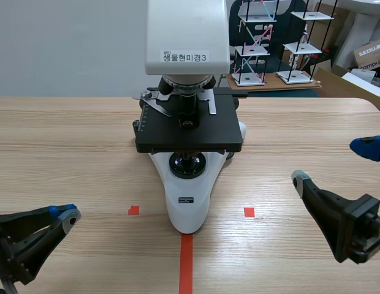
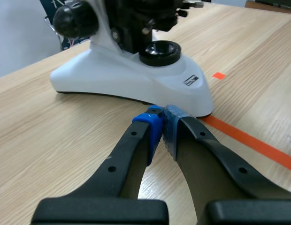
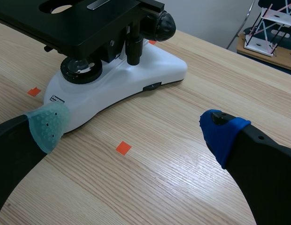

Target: Return to the home posture

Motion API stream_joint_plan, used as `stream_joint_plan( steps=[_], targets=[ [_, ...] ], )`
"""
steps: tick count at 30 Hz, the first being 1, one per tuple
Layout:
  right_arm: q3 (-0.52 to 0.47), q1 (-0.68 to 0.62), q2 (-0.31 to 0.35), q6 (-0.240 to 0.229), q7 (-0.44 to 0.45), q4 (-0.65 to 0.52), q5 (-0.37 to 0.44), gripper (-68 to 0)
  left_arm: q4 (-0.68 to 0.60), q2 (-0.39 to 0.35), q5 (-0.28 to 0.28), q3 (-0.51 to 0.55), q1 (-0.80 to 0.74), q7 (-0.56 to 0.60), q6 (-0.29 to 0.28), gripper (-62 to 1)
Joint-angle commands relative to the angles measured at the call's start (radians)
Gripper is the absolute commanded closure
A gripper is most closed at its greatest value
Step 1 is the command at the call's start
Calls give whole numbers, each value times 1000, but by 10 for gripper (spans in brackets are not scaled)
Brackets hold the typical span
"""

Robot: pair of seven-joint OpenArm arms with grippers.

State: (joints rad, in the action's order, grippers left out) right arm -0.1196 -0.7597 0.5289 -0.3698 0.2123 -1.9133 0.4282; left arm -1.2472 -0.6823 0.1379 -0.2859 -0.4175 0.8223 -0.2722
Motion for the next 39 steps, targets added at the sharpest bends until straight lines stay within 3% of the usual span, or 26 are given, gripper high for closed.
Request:
stream_joint_plan(
  steps=[1,4,7,13,15,16,19,20,39],
  targets=[
    [1,11,5,3,19,-9,11,-608,-64,14,6,40,-42,-37,1,-16],
    [1,11,5,3,19,-9,11,-608,-207,15,4,126,-148,-121,1,-16],
    [1,11,5,3,19,-9,11,-608,-317,20,-36,201,-237,-142,2,-16],
    [1,11,5,3,19,-9,11,-608,-422,20,-42,307,-356,-138,2,-33],
    [1,11,5,3,19,-9,11,-608,-424,20,-42,327,-375,-122,2,-128],
    [1,11,5,3,19,-9,11,-608,-424,19,-43,333,-383,-111,2,-210],
    [1,11,5,3,19,-9,11,-608,-424,19,-37,338,-397,-69,14,-548],
    [1,11,5,3,19,-9,11,-608,-424,20,-29,338,-398,-60,19,-623],
    [1,12,5,3,23,-9,11,-608,-426,19,-23,339,-419,-56,19,-623]
  ],
)
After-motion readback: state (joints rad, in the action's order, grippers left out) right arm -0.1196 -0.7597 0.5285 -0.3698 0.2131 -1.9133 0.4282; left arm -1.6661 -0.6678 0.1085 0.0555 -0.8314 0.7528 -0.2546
